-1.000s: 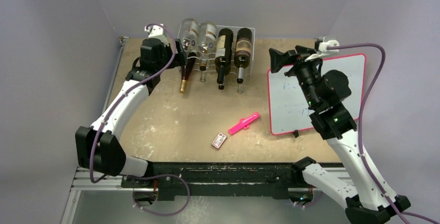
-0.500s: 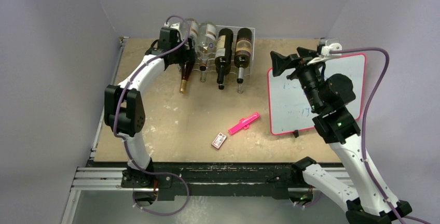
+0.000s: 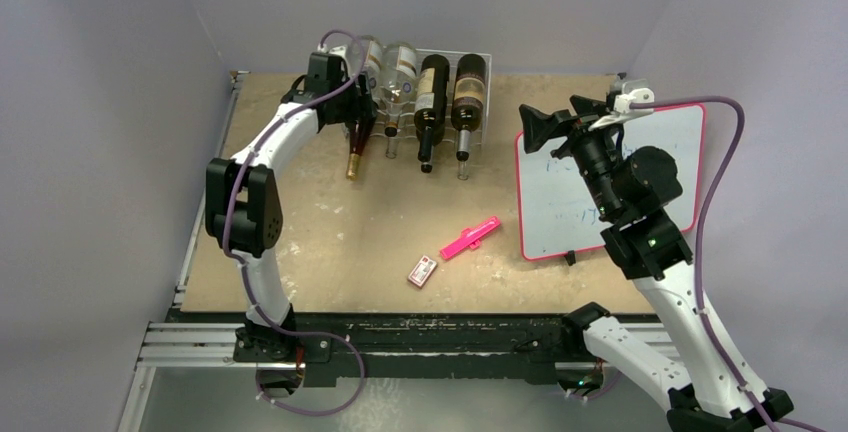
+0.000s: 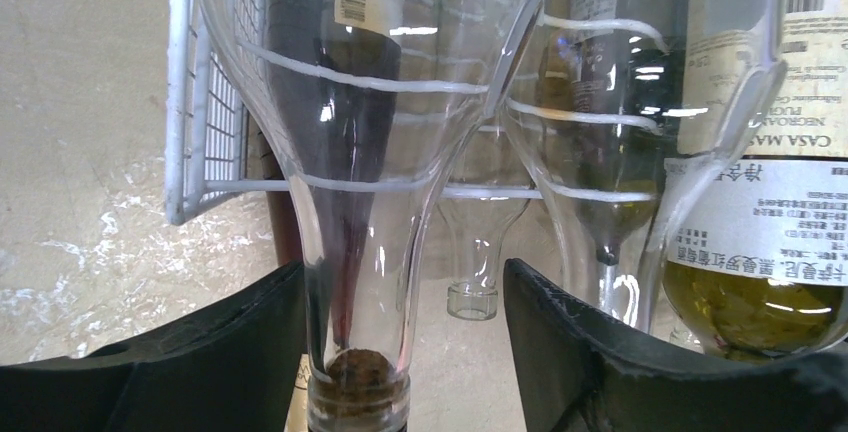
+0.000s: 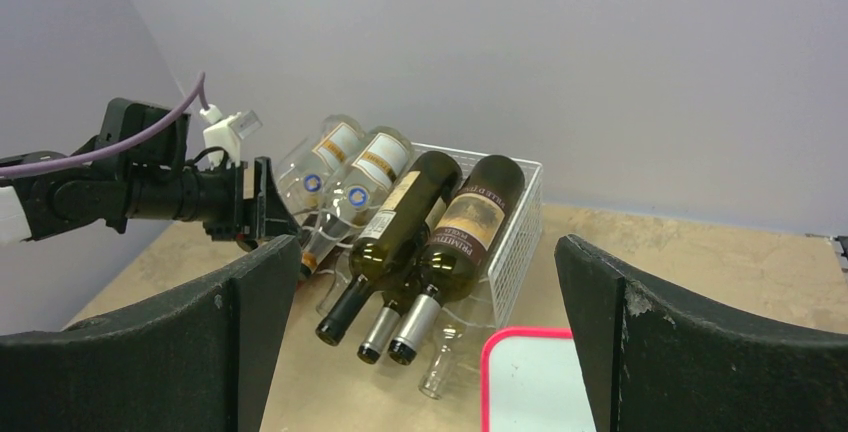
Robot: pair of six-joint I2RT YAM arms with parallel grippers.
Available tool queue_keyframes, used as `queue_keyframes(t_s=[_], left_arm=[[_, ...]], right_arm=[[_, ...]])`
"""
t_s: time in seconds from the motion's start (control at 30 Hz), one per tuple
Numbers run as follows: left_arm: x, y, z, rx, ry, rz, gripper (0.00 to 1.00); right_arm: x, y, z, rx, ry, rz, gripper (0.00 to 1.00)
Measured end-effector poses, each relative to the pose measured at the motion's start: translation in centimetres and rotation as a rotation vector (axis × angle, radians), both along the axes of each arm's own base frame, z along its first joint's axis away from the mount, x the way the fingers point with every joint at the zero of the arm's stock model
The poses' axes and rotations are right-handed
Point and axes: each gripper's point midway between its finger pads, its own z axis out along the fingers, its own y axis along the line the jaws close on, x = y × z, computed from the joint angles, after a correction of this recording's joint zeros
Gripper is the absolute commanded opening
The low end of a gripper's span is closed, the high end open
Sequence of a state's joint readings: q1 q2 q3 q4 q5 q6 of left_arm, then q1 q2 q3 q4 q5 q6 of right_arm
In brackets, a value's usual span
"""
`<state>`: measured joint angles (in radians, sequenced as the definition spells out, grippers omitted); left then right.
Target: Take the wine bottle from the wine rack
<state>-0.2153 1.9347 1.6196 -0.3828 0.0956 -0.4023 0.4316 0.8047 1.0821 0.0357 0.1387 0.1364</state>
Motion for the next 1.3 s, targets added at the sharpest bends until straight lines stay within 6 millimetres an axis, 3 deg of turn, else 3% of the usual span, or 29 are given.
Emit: queue_keyframes(t_s=[0.17, 0.37, 0.6, 0.87, 1.17, 1.3], left_arm=[[0.5, 0.4, -0.7, -0.071, 0.010, -0.002, 0.52], [1.0, 1.4, -1.1, -0.163, 0.001, 0.006, 0.62], [1.2, 0.8, -0.6, -0.213, -0.016, -0.011, 0.46], [1.3, 0.3, 0.0, -0.306, -0.047, -0.037, 0.18], [-0.1, 0.6, 1.3, -0.373, -0.078, -0.020, 0.01], [-0.8, 0.5, 2.2, -0.416, -0.084, -0.001, 0.00]], right_arm=[[0.0, 0.0, 0.0, -0.001, -0.001, 0.000, 1.00], [0.5, 0.3, -0.3, -0.005, 0.007, 0.002, 1.00], [0.8, 0.5, -0.7, -0.008, 0.016, 0.005, 1.00], [0.6, 0.3, -0.7, -0.006, 0.014, 0.004, 1.00], [-0.5, -0.2, 0.2, 0.006, -0.013, 0.001, 1.00], [-0.9, -0.4, 0.6, 0.012, -0.025, 0.001, 1.00]])
